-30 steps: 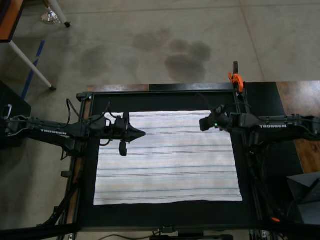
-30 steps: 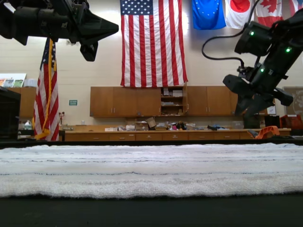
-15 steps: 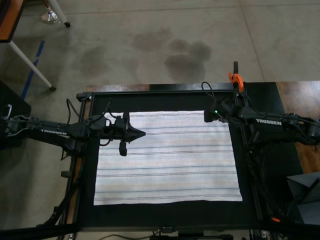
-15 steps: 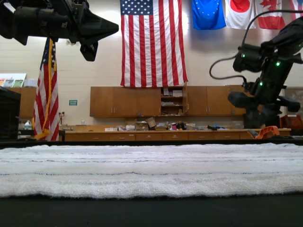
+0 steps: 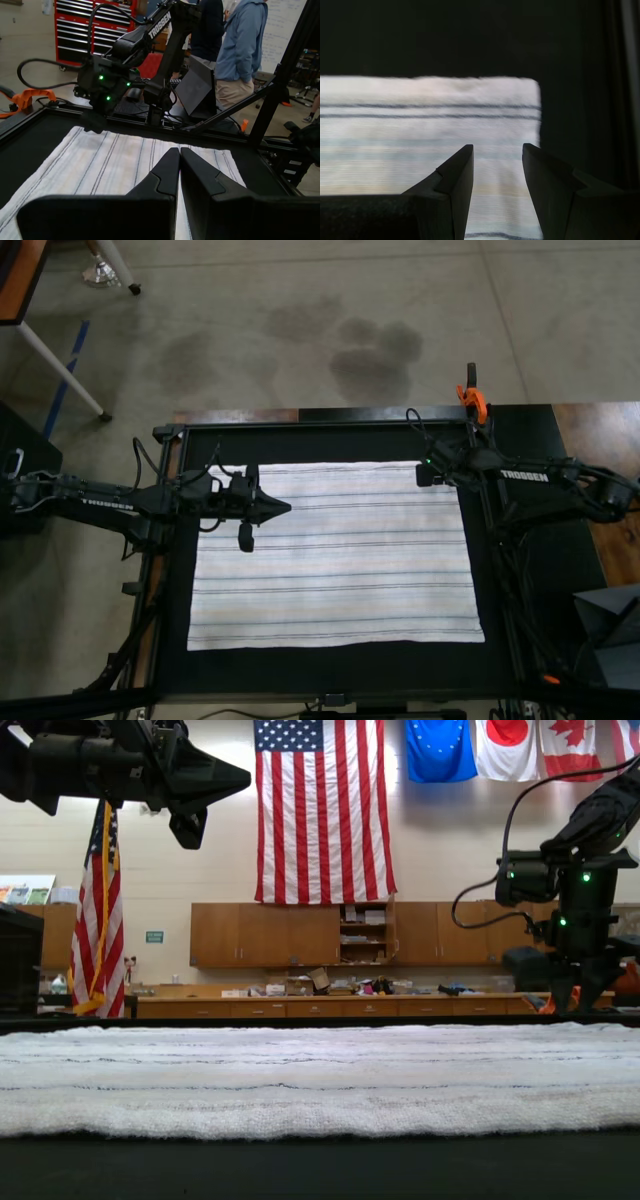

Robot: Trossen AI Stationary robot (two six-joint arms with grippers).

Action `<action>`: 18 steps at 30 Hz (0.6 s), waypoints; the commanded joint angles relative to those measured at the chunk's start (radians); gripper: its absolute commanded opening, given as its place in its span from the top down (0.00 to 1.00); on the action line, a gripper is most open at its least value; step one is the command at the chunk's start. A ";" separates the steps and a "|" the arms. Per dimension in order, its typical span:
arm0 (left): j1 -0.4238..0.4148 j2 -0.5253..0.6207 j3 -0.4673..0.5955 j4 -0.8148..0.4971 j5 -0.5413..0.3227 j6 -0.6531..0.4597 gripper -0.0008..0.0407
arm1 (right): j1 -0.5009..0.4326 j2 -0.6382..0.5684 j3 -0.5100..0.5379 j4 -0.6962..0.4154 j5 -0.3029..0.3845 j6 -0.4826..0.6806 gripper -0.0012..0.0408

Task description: Fold the towel

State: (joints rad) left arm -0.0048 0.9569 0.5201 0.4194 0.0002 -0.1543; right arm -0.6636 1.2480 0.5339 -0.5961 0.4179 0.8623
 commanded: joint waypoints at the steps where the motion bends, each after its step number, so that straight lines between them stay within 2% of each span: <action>1: 0.000 0.000 0.000 0.000 0.000 0.001 0.98 | -0.008 0.011 0.000 -0.017 0.000 0.001 0.67; 9: 0.000 0.000 0.000 0.000 0.000 0.001 0.98 | -0.024 0.027 0.000 -0.034 0.001 0.003 0.67; 16: 0.000 0.000 0.000 0.000 0.000 0.001 0.98 | -0.027 0.043 -0.006 -0.057 -0.027 0.021 0.67; 18: 0.000 0.000 0.000 0.000 0.000 0.001 0.98 | -0.027 0.046 -0.018 -0.048 -0.053 0.032 0.67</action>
State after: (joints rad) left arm -0.0048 0.9569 0.5201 0.4194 0.0002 -0.1539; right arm -0.6907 1.2911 0.5228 -0.6525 0.3836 0.8883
